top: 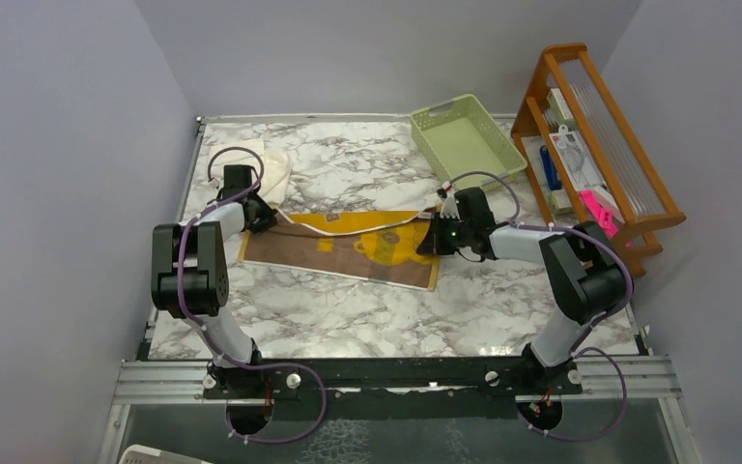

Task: Roll the towels
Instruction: Flatten out the towel at the center of the board.

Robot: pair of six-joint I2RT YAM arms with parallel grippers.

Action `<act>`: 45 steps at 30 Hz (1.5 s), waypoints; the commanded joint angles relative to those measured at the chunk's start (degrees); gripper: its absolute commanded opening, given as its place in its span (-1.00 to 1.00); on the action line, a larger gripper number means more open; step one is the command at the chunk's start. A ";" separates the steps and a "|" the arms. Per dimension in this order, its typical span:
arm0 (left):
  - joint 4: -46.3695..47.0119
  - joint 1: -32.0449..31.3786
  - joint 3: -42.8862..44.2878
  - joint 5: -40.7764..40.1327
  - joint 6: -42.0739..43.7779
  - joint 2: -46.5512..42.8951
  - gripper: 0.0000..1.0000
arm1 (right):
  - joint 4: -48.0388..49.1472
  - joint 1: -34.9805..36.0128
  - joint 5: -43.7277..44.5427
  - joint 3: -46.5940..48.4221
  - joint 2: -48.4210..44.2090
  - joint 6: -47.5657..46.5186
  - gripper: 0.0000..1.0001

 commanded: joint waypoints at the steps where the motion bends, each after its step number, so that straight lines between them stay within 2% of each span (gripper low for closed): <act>1: 0.08 0.07 4.48 -1.24 -0.78 2.39 -1.00 | -10.21 -0.50 1.40 -3.78 1.84 -1.11 -0.99; 9: -0.06 0.75 12.01 -3.29 0.48 9.65 -1.00 | -10.91 -0.59 1.08 -5.82 0.05 -1.10 -0.99; 21: -3.12 2.07 33.57 -2.91 1.44 24.29 -1.00 | -12.28 -0.57 -0.66 -10.06 -2.35 -0.79 -0.99; 27: -3.60 2.90 38.74 -3.39 3.48 27.71 -1.00 | -12.68 -0.63 -2.21 -11.11 -3.37 0.15 -0.99; 37: -4.58 5.12 37.81 -11.33 8.17 23.01 -1.00 | -13.55 -0.63 -2.42 -12.45 -6.58 1.60 -0.98; 42: -2.84 5.44 30.81 -12.66 6.87 13.48 -1.00 | -14.50 -0.57 -1.71 -9.55 -9.24 -2.15 -0.87; 45: -0.90 5.44 22.00 -12.80 5.50 4.47 -1.00 | -15.63 -0.51 0.92 -7.09 -12.62 -3.22 -0.75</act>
